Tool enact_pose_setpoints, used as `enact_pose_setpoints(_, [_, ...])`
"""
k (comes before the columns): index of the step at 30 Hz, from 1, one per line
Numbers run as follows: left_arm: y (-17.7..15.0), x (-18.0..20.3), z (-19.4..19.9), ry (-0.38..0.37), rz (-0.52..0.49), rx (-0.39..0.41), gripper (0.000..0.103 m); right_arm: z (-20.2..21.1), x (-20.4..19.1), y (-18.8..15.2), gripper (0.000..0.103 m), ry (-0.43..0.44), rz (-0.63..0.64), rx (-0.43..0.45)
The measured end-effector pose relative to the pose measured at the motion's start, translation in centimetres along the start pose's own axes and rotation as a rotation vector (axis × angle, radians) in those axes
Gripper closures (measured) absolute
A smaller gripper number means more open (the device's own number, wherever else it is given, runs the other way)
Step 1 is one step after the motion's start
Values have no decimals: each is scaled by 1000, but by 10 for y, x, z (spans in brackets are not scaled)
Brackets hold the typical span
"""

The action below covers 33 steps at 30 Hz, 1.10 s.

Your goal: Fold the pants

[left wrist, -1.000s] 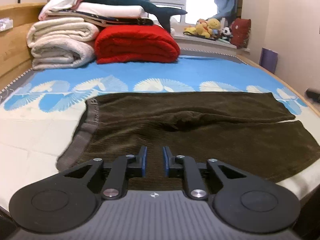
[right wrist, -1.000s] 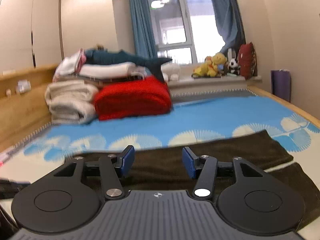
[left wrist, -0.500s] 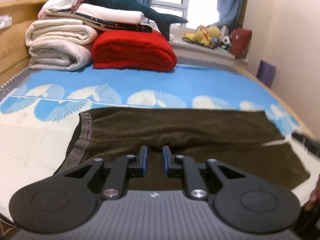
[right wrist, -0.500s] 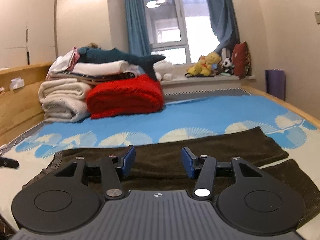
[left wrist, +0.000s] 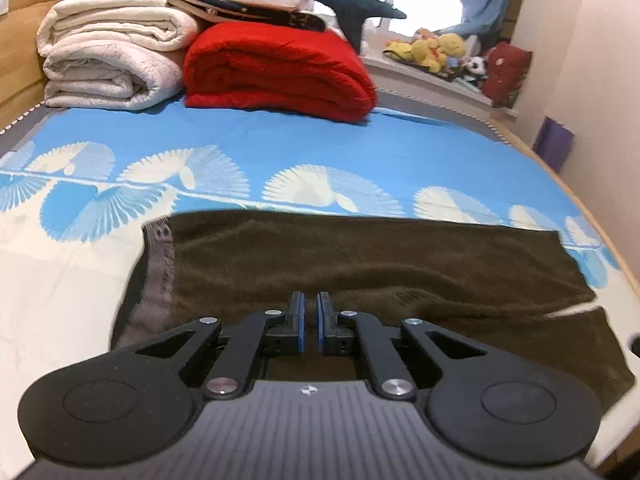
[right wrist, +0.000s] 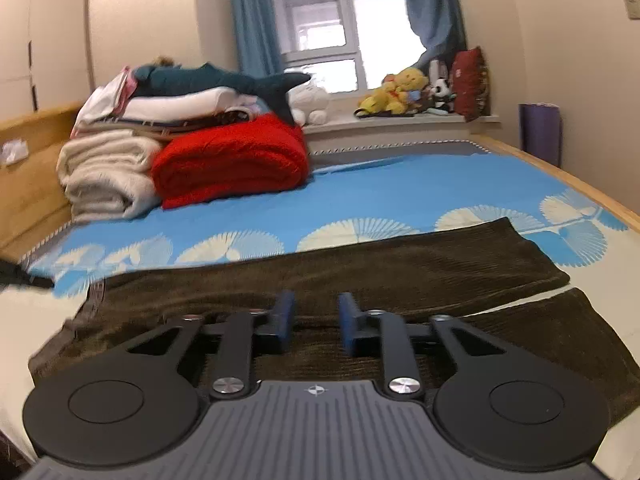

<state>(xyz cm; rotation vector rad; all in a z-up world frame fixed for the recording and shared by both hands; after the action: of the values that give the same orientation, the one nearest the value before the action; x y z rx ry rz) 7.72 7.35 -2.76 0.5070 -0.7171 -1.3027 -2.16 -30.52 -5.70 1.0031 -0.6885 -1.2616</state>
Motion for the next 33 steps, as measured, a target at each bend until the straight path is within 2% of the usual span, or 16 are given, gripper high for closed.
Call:
enact_pose_setpoints(6, [53,-37,-64,32,47,-14,97,-17,3,-2,92,31,51,-30])
enact_pose_setpoints(13, [94,-84,-164,124,3,-73,94,-35,13,0,90,58,4,-78])
enact_pose_setpoints(14, [97,-90,-176,134,7,-83,90,-37,13,0,88,62,1,-80])
enact_pose_setpoints(16, [102,-101,-204,161,4,-101,73,-41,12,0,83,62,13,-84])
enact_pose_setpoints(17, [102,-104,-215,170,-1,-114,57,-44,12,0,82,60,21,-90])
enact_pose_setpoints(18, [102,-107,-228,184,-12,-131,46,-47,12,-1,82,59,28,-98])
enact_pose_setpoints(23, [99,-107,-270,192,-103,-180,40,-57,17,0,82,45,11,-119])
enact_pose_setpoints(25, [100,-106,-280,176,-128,-185,36,-61,19,0,82,39,-2,-123])
enact_pose_setpoints(27, [101,-103,-291,151,-160,-229,33,-65,21,-1,82,35,-14,-135])
enact_pose_setpoints(28, [99,-100,-299,148,-204,-271,33,-67,21,-1,82,33,-15,-140])
enact_pose_setpoints(29, [97,-95,-302,169,-269,-273,35,-67,22,-1,82,33,-13,-142])
enact_pose_setpoints(30, [94,-91,-304,194,-337,-257,44,-68,21,-1,82,33,-11,-143])
enact_pose_setpoints(31, [93,-89,-304,182,-360,-260,53,-69,21,-2,82,33,-6,-145])
enact_pose_setpoints(32, [93,-88,-303,138,-354,-279,80,-70,20,-2,82,32,-1,-148])
enact_pose_setpoints(33, [93,-85,-302,132,-362,-282,86,-71,18,-2,82,30,5,-151])
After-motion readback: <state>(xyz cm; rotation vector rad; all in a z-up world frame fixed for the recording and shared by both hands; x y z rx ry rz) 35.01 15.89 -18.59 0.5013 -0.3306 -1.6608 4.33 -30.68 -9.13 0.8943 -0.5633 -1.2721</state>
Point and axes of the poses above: each gripper's, at about its wrist camera, not at the fingertips, and z roughly against the way its jaws point, x to its right, y to its top, the point moved 1 cm from there along -z, roughly the way its jaws point, and after that the axes turned 4 degrees about z, right-handed, at the moved point
